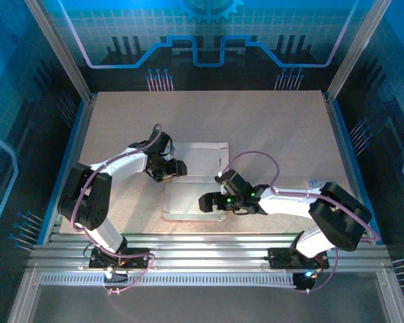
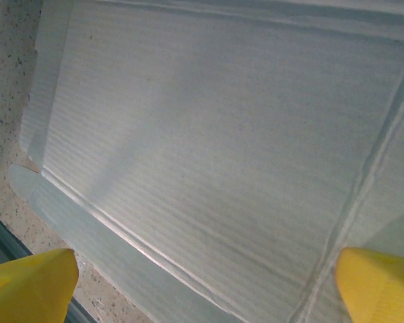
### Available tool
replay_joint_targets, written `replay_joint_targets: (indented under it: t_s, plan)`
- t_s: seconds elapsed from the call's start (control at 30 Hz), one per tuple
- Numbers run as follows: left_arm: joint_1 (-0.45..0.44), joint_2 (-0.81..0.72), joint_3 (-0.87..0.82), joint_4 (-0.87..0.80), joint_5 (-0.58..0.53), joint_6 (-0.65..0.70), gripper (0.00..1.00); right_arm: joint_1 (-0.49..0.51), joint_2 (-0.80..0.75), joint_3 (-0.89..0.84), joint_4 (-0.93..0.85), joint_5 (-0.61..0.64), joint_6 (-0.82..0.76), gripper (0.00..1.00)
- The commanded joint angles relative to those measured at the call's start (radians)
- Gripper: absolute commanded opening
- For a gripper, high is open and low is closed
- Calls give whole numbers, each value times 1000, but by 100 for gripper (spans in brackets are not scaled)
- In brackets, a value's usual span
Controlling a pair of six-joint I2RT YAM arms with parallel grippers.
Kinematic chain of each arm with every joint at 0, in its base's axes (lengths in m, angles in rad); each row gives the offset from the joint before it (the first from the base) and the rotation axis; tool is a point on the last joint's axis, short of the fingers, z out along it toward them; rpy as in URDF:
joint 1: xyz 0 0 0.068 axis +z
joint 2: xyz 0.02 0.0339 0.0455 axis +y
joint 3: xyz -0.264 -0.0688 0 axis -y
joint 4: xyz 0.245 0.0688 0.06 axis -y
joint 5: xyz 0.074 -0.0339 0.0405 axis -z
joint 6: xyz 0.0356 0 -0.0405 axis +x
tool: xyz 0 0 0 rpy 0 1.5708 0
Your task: Fold the paper box
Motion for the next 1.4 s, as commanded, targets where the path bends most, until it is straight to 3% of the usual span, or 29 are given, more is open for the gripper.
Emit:
replay_joint_targets:
  t_s: [0.0, 0.5, 0.77, 1.0, 1.37]
  plan:
    - [-14, 3, -19, 44, 52, 3, 65, 10, 34, -21, -23, -8, 14, 100]
    - [-56, 91, -51, 122, 44, -37, 63, 10, 14, -28, -40, -3, 10, 100]
    - [-110, 38, -149, 142, 2, -94, 63, 11, -54, -22, -80, 9, -4, 100]
    - [-129, -45, -222, 157, 6, -168, 62, 11, -108, -15, -19, -63, -46, 100]
    - [-119, -67, -34, -15, -40, -88, 68, 10, -11, 18, -46, -60, -47, 100]
